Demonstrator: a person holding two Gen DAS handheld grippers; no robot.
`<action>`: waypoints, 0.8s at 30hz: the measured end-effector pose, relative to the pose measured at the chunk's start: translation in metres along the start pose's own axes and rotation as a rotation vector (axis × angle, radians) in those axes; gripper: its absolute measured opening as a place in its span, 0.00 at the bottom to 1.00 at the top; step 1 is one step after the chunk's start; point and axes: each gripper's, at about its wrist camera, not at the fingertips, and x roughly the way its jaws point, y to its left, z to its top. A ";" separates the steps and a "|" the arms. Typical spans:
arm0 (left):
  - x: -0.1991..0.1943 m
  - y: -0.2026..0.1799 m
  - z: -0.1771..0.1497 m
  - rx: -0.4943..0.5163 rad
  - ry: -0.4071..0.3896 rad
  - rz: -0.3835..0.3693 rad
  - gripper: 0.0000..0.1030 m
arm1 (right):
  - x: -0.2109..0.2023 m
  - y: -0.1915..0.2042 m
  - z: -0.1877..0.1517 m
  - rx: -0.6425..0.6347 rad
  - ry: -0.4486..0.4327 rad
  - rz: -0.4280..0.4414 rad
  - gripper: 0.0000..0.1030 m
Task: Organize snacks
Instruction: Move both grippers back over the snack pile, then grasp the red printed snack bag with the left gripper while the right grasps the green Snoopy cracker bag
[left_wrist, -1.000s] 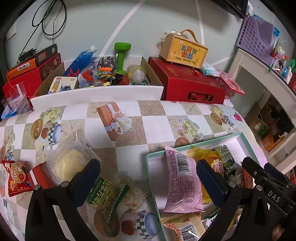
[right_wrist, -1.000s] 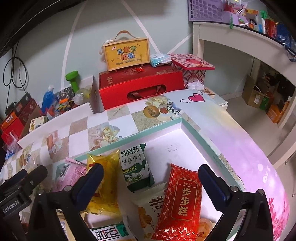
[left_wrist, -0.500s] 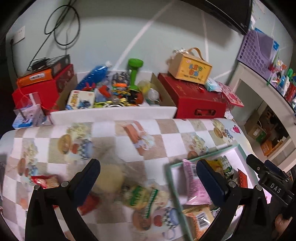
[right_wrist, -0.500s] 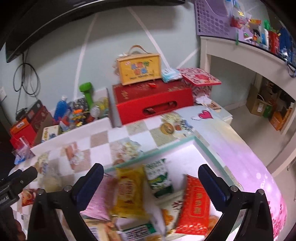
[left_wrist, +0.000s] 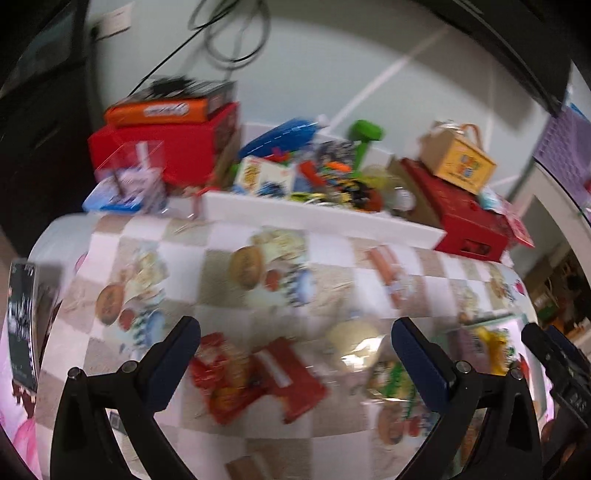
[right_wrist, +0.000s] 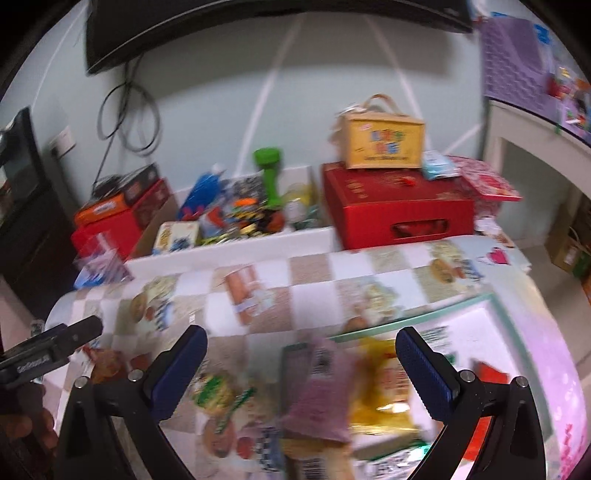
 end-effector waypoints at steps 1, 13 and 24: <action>0.002 0.005 -0.002 -0.010 0.003 0.004 1.00 | 0.005 0.008 -0.003 -0.011 0.010 0.014 1.00; 0.055 0.042 -0.039 -0.084 0.088 0.009 0.98 | 0.057 0.073 -0.044 -0.164 0.114 0.095 1.00; 0.070 0.049 -0.051 -0.095 0.088 0.010 0.92 | 0.090 0.091 -0.068 -0.223 0.196 0.092 0.91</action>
